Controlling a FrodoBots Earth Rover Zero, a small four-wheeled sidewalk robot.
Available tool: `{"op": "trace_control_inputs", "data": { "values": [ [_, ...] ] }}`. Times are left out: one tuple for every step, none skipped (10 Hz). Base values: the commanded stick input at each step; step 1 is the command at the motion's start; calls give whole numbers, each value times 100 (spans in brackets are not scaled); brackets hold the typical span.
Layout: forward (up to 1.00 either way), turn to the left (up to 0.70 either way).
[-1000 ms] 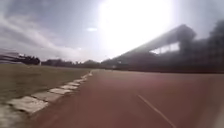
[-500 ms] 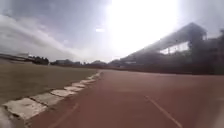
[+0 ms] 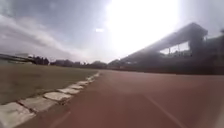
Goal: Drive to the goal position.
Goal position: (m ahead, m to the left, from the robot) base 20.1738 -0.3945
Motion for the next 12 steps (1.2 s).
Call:
{"op": "trace_control_inputs", "data": {
  "values": [
    [70,-34],
    [70,-35],
    [70,-35],
    [70,-35],
    [70,-35],
    [70,-35],
    [70,-35],
    [70,-35],
    [70,-35],
    [70,-35],
    [70,-35],
    [70,-35]
  ]
}}
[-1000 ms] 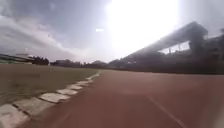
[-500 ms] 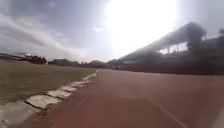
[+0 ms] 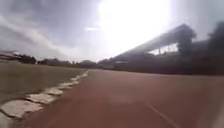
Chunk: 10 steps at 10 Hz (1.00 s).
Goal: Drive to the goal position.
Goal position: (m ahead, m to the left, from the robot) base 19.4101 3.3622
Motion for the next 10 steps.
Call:
{"op": "trace_control_inputs", "data": {
  "values": [
    [70,-35],
    [70,-35],
    [70,-35],
    [70,0],
    [70,0],
    [70,0],
    [70,0],
    [70,0],
    [70,0],
    [70,0]
  ]
}}
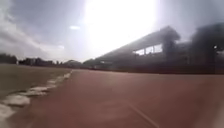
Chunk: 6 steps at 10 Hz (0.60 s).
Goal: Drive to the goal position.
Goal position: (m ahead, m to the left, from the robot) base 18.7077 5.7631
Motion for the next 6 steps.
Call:
{"op": "trace_control_inputs", "data": {
  "values": [
    [70,0],
    [70,0],
    [70,0],
    [70,0],
    [70,0],
    [70,0]
  ]
}}
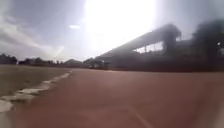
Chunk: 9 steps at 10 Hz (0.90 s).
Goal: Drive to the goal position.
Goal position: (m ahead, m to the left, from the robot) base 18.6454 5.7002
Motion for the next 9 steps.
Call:
{"op": "trace_control_inputs", "data": {
  "values": [
    [70,0],
    [70,0],
    [70,0],
    [70,0],
    [70,0],
    [70,0],
    [70,0],
    [70,0],
    [70,0]
  ]
}}
